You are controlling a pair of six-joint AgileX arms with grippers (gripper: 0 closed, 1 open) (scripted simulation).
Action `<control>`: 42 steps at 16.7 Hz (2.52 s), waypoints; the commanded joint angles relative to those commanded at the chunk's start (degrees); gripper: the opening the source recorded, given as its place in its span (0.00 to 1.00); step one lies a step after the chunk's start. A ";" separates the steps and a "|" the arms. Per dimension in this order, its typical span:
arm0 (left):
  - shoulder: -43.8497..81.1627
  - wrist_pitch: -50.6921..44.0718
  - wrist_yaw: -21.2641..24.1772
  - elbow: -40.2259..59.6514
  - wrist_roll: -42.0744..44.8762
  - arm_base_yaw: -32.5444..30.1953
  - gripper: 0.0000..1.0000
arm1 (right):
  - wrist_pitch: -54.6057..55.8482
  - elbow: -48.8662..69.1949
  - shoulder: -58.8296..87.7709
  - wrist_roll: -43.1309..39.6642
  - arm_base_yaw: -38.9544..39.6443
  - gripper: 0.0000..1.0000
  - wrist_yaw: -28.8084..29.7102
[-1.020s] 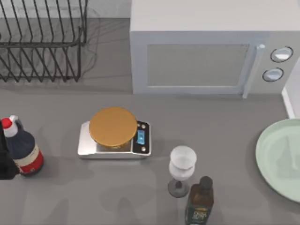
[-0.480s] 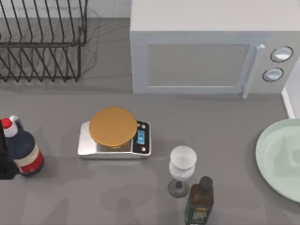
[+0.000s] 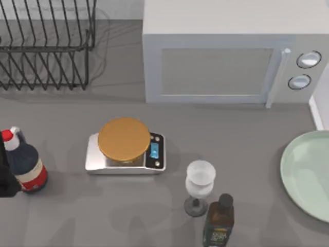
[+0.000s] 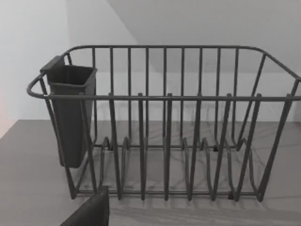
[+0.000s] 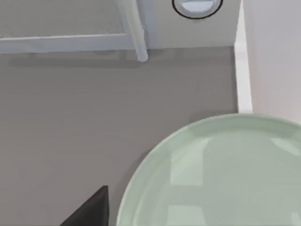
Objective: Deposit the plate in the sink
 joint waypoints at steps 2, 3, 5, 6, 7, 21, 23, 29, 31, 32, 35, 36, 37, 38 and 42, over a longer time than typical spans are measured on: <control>0.00 0.00 0.00 0.00 0.00 0.00 1.00 | -6.84 7.93 11.48 2.37 2.29 1.00 0.00; 0.00 0.00 0.00 0.00 0.00 0.00 1.00 | -10.21 11.83 17.19 3.54 3.42 1.00 0.00; 0.00 0.00 0.00 0.00 0.00 0.00 1.00 | -16.62 19.27 28.17 5.76 5.57 1.00 0.00; 0.00 0.00 0.00 0.00 0.00 0.00 1.00 | -19.58 22.70 33.28 6.79 6.56 1.00 0.00; 0.00 0.00 0.00 0.00 0.00 0.00 1.00 | -22.33 25.89 38.05 7.74 7.48 1.00 0.00; 0.00 0.00 0.00 0.00 0.00 0.00 1.00 | -32.57 38.11 57.32 11.61 10.99 1.00 0.00; 0.00 0.00 0.00 0.00 0.00 0.00 1.00 | -29.21 35.98 58.85 11.64 11.03 1.00 0.01; 0.00 0.00 0.00 0.00 0.00 0.00 1.00 | -12.69 27.56 65.68 11.90 11.34 1.00 0.04; 0.00 0.00 0.00 0.00 0.00 0.00 1.00 | -10.81 26.17 66.98 11.97 11.42 1.00 0.05; 0.00 0.00 0.00 0.00 0.00 0.00 1.00 | -10.72 26.10 67.04 11.97 11.42 1.00 0.05; 0.00 0.00 0.00 0.00 0.00 0.00 1.00 | -10.72 26.10 67.04 11.97 11.42 1.00 0.05; 0.00 0.00 0.00 0.00 0.00 0.00 1.00 | -10.72 26.10 67.04 11.97 11.42 0.92 0.05; 0.00 0.00 0.00 0.00 0.00 0.00 1.00 | -10.72 26.10 67.04 11.97 11.42 0.85 0.05; 0.00 0.00 0.00 0.00 0.00 0.00 1.00 | -10.72 26.10 67.04 11.97 11.42 0.77 0.05; 0.00 0.00 0.00 0.00 0.00 0.00 1.00 | -10.72 26.10 67.04 11.97 11.42 0.47 0.05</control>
